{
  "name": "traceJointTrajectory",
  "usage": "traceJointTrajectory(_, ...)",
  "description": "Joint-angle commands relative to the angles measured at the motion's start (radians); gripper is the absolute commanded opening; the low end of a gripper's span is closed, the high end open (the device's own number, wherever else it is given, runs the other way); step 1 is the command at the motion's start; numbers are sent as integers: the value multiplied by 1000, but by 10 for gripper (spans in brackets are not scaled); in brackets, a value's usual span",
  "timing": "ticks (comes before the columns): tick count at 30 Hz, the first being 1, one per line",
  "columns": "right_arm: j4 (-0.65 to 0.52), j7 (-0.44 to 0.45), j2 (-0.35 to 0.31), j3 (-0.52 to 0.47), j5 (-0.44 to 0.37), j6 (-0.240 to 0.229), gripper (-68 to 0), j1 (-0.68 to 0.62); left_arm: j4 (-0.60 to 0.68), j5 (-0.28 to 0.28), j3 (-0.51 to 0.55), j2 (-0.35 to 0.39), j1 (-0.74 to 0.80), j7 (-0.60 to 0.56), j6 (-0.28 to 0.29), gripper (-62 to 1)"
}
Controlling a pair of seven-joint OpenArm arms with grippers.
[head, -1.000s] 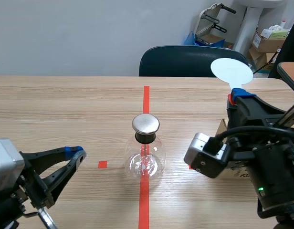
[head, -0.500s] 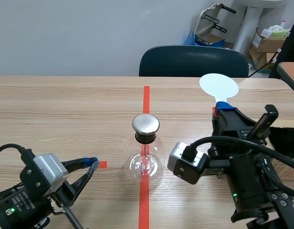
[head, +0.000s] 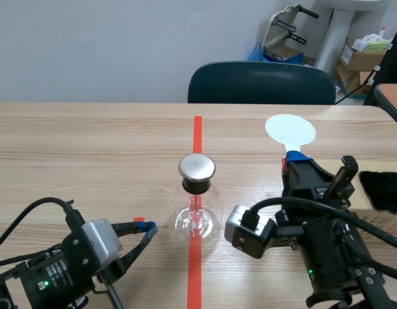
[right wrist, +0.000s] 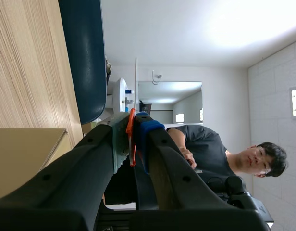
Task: Do the electroscope experiment
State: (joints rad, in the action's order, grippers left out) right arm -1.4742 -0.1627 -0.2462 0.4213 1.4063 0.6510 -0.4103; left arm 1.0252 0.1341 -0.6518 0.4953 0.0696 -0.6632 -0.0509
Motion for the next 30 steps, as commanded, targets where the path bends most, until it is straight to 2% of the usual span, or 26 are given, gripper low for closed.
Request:
traceJointTrajectory(1,-17,-4,-5,-1,5,15,-656,14,13,0,3,-5,-4,-20,-2,-569)
traceJointTrajectory(8,-17,-4,-6,-1,5,15,-656,14,13,70,3,-16,-4,-12,2,-569)
traceJointTrajectory(11,-17,-4,-6,-1,5,15,-656,14,13,76,3,-18,-4,-5,2,-569)
traceJointTrajectory(14,-17,-4,-6,-1,5,15,-656,14,13,54,3,-18,-4,6,2,-569)
traceJointTrajectory(19,-17,-4,-6,-1,5,15,-656,14,13,-42,3,-18,-4,10,1,-569)
traceJointTrajectory(30,-17,-3,-6,-1,5,15,-656,14,-21,-64,3,-18,-4,-2,1,-569)
